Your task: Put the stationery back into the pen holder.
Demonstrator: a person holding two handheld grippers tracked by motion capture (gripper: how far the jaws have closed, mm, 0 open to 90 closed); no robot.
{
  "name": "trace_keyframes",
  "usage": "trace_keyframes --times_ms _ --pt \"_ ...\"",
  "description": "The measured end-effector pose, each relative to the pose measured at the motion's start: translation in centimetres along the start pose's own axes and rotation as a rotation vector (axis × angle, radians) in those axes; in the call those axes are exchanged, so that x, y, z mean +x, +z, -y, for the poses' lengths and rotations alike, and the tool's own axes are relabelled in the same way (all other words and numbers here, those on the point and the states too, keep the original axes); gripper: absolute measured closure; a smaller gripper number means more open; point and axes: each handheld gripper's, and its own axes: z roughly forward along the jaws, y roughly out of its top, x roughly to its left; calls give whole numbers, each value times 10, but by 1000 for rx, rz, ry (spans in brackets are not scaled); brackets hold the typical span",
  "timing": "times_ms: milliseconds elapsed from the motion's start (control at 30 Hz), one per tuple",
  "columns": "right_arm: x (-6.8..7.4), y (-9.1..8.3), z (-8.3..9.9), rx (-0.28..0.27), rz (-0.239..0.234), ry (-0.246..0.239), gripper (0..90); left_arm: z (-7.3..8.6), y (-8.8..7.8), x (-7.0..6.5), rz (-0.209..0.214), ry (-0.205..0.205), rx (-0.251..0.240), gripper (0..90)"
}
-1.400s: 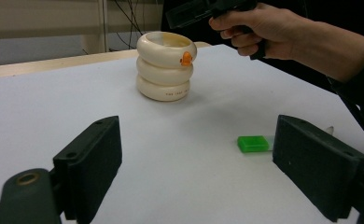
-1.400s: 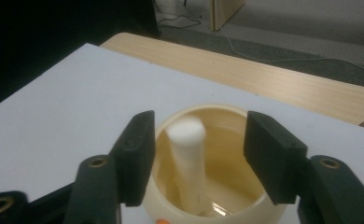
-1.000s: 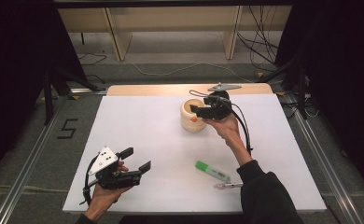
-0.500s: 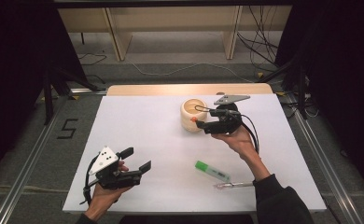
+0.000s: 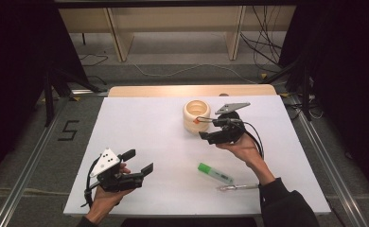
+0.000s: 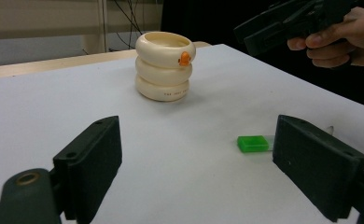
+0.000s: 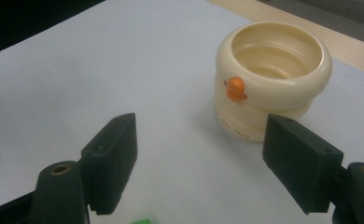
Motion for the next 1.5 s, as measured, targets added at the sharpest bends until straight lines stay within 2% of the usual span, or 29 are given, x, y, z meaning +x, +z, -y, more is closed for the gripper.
trace_keyframes --times_ms 233,367,900,1100,1200,1500 --pt "2 -1 4 22 -7 -2 272 0 -1 0 0 1 -1 152" --pt "6 3 7 63 -18 -19 273 0 -1 1 1 -4 -4 152" --pt "16 5 20 168 -41 -68 282 0 -1 1 -1 2 1 152" --pt "21 7 28 235 -44 -95 284 0 0 1 -1 1 0 152" --pt "21 7 31 245 -46 -101 284 0 0 1 -2 0 2 152" --pt "27 14 40 334 -42 -133 287 0 0 1 -1 2 3 152"
